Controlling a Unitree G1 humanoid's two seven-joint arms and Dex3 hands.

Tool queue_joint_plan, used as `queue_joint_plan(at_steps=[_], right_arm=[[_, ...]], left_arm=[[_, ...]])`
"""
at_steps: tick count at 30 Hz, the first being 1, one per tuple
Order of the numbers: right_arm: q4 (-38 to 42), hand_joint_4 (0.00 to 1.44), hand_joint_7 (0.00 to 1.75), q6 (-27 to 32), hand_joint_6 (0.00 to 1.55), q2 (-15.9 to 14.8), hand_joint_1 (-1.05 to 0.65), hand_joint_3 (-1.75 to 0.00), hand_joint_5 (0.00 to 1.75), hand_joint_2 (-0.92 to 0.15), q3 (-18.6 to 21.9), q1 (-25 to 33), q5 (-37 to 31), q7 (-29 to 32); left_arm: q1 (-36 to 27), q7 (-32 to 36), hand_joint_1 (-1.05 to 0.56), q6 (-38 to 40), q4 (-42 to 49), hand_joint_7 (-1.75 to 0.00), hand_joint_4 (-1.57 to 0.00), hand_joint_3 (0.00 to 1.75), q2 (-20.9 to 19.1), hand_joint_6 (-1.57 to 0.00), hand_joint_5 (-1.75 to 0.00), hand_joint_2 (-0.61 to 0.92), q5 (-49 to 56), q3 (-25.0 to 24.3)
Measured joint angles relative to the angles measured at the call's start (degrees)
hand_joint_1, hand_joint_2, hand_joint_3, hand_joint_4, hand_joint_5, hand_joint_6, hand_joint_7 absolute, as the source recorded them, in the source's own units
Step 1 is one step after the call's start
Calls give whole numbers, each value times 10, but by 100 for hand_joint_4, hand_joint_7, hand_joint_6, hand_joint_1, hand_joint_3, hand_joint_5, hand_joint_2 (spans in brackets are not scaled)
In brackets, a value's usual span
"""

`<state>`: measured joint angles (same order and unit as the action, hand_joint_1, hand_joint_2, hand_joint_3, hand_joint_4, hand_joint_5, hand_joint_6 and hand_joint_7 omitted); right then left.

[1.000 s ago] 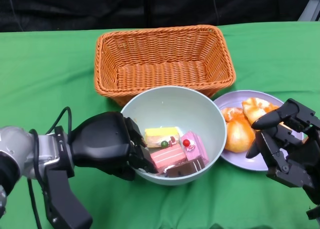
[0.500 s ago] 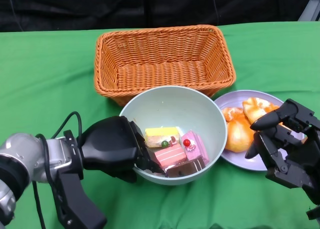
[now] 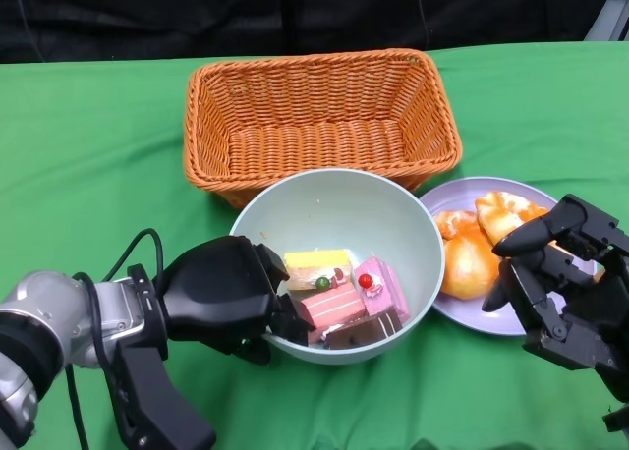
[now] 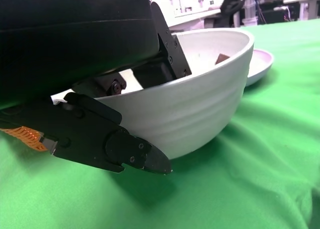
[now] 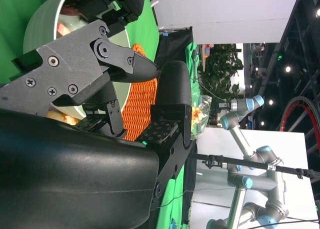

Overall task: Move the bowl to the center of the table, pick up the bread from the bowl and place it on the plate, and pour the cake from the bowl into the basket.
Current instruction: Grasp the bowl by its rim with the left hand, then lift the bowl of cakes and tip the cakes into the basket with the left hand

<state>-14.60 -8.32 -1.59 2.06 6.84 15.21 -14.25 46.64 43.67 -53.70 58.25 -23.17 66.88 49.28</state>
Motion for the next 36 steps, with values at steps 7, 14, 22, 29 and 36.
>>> queue_joint_plan(at_steps=[7,14,22,29,36], right_arm=[[0,67,120,0,68,0,-10,-85,154,-63,0,0,-6,6],[0,66,121,0,66,1,-11,-83,154,-65,0,0,-7,9],[4,67,120,0,68,1,-12,-81,154,-64,0,-1,-7,9],[10,68,119,0,69,4,-13,-80,153,-64,0,-3,-7,11],[11,67,120,1,67,4,-11,-80,153,-66,-2,-3,-7,11]], left_arm=[[-13,3,-14,-44,16,-174,-69,5,-1,-52,-175,92,-50,-25],[-31,-41,-12,-90,18,-175,-71,16,-1,-53,-175,92,-114,-61],[-48,-202,-24,-203,16,-157,-75,44,-14,-63,-175,92,-258,-127],[-62,-328,-29,-243,-15,-147,-76,48,-21,-68,-175,92,-366,-169],[-83,-470,-14,-189,-89,-151,-78,113,-21,-70,-174,60,-549,-178]])
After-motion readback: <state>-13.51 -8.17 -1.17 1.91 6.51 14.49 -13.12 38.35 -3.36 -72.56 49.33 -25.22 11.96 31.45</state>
